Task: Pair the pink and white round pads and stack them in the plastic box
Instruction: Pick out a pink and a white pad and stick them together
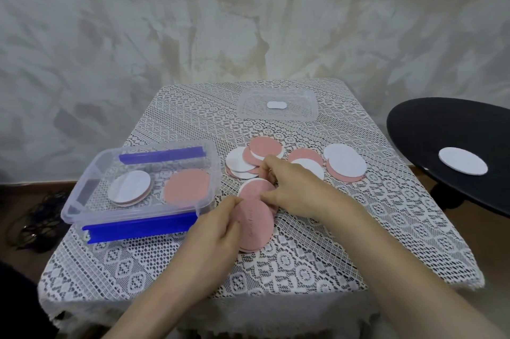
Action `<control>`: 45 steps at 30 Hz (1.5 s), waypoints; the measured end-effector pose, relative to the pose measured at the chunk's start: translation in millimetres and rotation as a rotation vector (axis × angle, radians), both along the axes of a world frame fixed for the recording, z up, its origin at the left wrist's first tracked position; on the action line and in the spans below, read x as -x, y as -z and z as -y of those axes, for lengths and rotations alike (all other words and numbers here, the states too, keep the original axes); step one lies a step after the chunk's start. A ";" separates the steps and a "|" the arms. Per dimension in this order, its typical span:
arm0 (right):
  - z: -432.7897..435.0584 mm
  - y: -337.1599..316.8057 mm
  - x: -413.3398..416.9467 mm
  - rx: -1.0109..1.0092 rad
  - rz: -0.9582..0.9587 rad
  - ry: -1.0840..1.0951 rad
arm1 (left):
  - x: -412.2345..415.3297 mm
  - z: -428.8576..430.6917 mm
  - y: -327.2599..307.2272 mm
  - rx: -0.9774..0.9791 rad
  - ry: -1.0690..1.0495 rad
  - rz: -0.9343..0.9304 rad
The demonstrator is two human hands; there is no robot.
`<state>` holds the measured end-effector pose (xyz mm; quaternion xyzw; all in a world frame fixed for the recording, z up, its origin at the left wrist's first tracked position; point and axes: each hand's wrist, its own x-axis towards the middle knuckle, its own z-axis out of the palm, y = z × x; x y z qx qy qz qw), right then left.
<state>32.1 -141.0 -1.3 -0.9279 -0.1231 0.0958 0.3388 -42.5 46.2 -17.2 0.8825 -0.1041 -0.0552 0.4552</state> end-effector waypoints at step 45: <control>73.5 13.1 0.1 0.118 0.253 0.432 | -11.5 38.2 -9.2 0.026 -0.011 0.015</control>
